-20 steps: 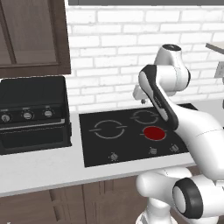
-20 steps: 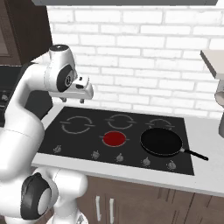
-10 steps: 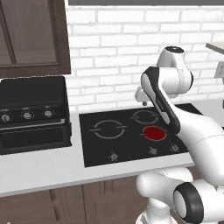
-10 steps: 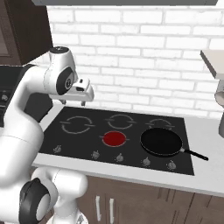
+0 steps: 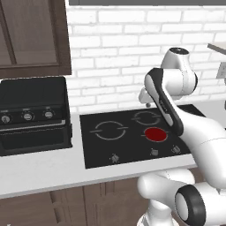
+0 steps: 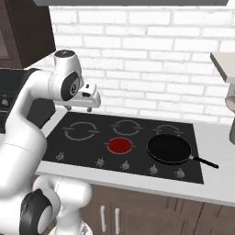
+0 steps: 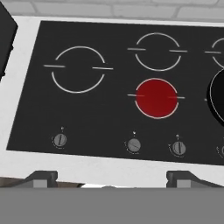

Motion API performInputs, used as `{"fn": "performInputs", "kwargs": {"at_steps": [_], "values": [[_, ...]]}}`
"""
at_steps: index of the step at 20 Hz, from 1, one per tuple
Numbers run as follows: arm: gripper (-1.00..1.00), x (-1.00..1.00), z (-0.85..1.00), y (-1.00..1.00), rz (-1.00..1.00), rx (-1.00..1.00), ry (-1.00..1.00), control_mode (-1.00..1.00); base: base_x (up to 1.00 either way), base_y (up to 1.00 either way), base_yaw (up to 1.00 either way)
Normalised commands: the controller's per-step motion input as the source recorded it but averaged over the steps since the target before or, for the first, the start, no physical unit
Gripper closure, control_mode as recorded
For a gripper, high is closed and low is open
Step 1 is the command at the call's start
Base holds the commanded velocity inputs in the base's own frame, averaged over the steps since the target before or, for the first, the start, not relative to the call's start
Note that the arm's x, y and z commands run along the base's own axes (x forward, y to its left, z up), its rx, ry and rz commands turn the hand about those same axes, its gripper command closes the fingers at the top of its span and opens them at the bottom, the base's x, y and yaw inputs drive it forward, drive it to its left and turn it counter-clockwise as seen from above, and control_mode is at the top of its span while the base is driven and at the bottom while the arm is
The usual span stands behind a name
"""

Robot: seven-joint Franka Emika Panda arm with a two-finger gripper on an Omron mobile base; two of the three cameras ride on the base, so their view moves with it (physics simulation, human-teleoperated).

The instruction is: Turn off the front center burner of the stove.

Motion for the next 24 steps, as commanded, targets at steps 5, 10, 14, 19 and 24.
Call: {"fn": "performInputs", "kwargs": {"at_steps": [5,10,14,19,24], "values": [[-1.00,0.00,-0.02,-0.07,0.00,0.00,0.00,-1.00,0.00,0.00,0.00],[-1.00,0.00,-0.11,-0.09,0.00,0.00,0.00,-1.00,0.00,0.00,0.00],[-1.00,0.00,-0.33,-0.09,0.00,0.00,0.03,-1.00,0.00,0.00,0.00],[-1.00,-0.07,-0.28,-0.36,0.05,0.00,0.00,-1.00,0.00,0.00,0.00],[-1.00,-0.16,-0.09,-0.36,0.01,0.00,0.00,-1.00,0.00,0.00,0.00]]}}
